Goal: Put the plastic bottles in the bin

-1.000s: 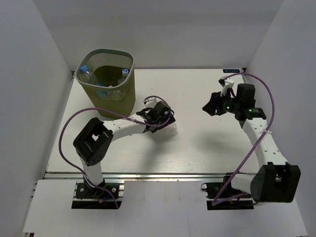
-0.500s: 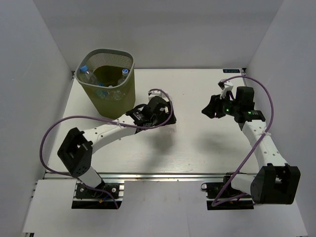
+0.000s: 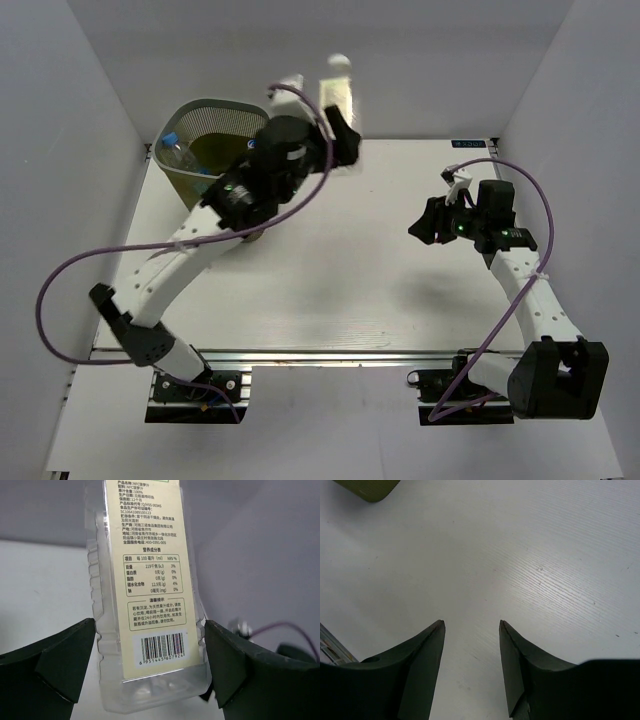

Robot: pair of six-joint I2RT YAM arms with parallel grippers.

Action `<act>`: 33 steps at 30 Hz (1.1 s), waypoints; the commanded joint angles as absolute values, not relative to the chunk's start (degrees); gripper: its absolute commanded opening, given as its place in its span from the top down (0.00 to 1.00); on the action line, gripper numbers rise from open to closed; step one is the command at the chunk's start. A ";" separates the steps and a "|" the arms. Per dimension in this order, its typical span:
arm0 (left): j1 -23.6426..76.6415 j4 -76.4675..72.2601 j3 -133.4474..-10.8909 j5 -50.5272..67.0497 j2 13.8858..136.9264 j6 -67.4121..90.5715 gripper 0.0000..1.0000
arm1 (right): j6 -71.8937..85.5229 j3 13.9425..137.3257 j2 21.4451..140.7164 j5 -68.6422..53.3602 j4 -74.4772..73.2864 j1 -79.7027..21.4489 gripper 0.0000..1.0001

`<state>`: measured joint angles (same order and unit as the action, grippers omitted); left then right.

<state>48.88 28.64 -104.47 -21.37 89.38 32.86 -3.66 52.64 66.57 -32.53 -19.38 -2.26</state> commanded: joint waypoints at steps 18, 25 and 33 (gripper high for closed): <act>33.85 36.92 -104.33 -63.99 83.31 27.07 0.93 | -5.18 50.19 63.99 -34.36 -18.19 -2.20 0.46; 26.28 41.04 -110.47 -57.06 91.40 29.88 0.58 | -6.85 49.04 61.79 -33.75 -19.60 -2.20 0.39; 25.22 42.45 -114.52 -51.86 92.02 26.54 0.00 | -7.82 48.08 61.52 -34.89 -20.83 -2.11 0.10</act>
<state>25.50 41.43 -111.09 -53.67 95.35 27.20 -6.94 48.82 62.24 -33.43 -20.58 -2.26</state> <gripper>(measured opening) 0.984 0.903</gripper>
